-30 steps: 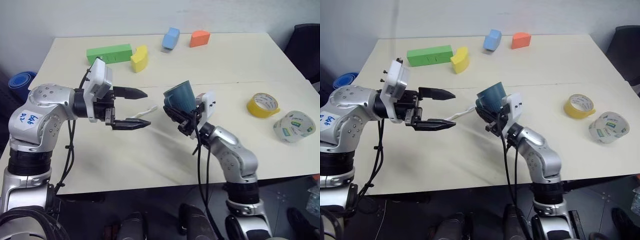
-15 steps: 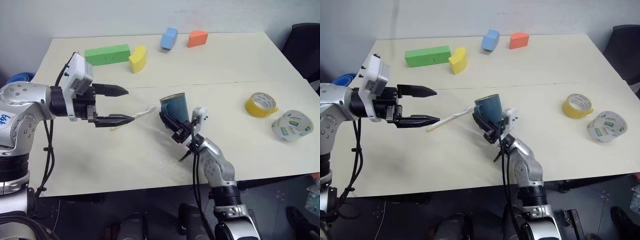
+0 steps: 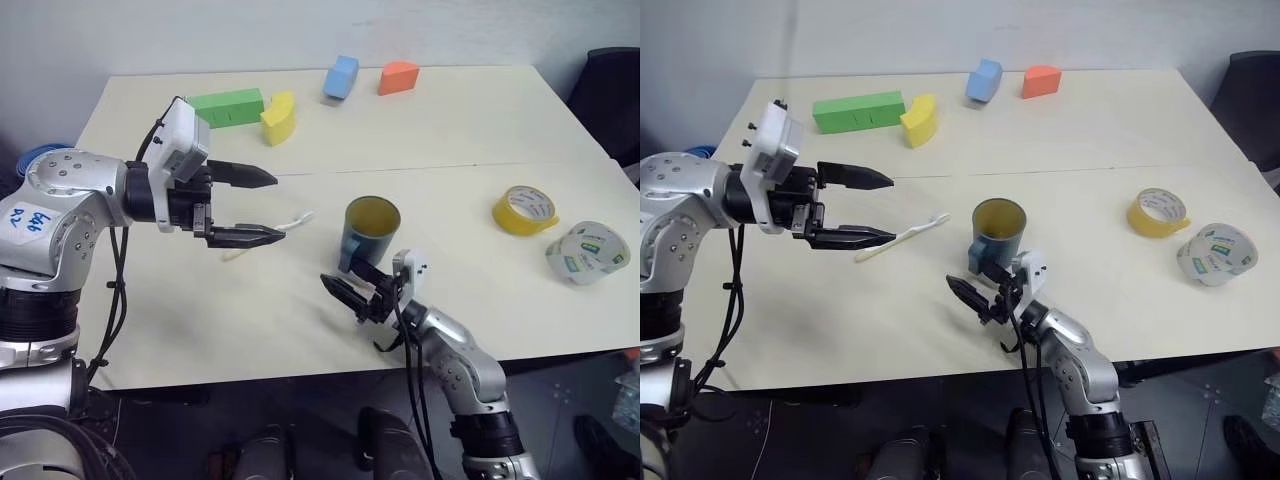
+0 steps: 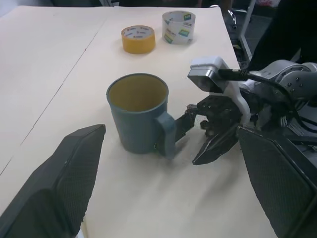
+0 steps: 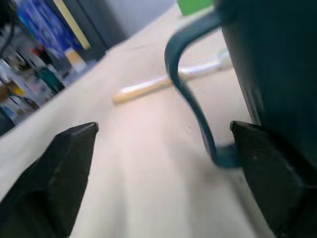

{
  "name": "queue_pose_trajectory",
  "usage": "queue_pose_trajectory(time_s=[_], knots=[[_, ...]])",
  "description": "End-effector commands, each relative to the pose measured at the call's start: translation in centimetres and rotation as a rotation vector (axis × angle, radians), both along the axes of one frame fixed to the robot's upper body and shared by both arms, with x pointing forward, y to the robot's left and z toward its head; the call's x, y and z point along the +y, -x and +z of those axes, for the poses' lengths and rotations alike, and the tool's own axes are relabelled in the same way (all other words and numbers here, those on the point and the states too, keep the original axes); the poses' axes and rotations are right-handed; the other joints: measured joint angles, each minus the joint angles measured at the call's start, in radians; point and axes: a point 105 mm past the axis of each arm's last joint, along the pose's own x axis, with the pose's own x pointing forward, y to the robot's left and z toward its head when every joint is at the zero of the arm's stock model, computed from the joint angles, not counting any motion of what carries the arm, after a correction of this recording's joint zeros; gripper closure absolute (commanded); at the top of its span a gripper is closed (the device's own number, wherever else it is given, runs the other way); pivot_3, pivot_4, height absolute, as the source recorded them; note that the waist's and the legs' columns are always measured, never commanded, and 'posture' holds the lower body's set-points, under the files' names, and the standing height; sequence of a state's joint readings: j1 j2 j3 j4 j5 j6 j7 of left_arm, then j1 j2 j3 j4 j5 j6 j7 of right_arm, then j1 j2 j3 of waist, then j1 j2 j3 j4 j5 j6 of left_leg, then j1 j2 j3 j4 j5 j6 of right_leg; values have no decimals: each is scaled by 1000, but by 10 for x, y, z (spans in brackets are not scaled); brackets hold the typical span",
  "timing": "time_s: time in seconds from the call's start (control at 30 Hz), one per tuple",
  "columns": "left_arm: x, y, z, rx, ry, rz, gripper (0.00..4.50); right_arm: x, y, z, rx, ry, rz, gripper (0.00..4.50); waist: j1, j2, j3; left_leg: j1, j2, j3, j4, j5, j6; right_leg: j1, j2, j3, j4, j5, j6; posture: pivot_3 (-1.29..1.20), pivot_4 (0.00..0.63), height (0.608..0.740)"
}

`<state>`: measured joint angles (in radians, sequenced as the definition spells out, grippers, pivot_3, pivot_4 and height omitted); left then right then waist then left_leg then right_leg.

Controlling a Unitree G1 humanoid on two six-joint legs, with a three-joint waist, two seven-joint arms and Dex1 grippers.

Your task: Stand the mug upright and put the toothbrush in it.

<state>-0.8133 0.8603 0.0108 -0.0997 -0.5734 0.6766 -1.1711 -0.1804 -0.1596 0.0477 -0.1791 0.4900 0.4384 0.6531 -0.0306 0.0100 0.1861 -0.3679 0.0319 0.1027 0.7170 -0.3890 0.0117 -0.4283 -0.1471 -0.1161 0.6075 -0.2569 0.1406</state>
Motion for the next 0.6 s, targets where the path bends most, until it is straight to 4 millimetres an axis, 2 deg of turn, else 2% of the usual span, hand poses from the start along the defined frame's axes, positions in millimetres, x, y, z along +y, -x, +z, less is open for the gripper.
queue_pose_trajectory(time_s=[0.03,0.17,0.27,0.3,0.43,0.6], knots=[[3,-3,-1,-28,-19,2,0,-9,14,16,-60,96,-9,231,2,0,0,0,0,0,0,0,0,0,0,0,0,0,0,0,150,740],[18,-21,-25,-30,-114,87,0,-34,32,20,-56,290,-49,231,5,0,0,0,0,0,0,0,0,0,0,0,-1,0,0,0,150,740],[28,-46,-42,-69,-215,216,0,-57,53,38,-81,414,-29,231,12,-1,-1,-1,0,1,1,0,0,0,0,0,-1,0,0,0,150,740],[30,-52,-45,-76,-235,250,0,-61,57,42,-85,438,-27,107,19,-2,-1,-1,0,1,1,0,0,0,0,0,-2,0,0,0,150,740],[22,-75,-68,-48,-276,305,0,-82,68,93,-176,586,16,107,33,-2,-1,-1,-1,3,2,0,2,0,0,2,-3,0,0,0,150,740],[1,-102,-91,-13,-296,318,0,-82,83,144,-226,633,148,107,54,-5,0,-2,0,3,2,0,3,0,0,2,-4,0,0,0,150,740]])
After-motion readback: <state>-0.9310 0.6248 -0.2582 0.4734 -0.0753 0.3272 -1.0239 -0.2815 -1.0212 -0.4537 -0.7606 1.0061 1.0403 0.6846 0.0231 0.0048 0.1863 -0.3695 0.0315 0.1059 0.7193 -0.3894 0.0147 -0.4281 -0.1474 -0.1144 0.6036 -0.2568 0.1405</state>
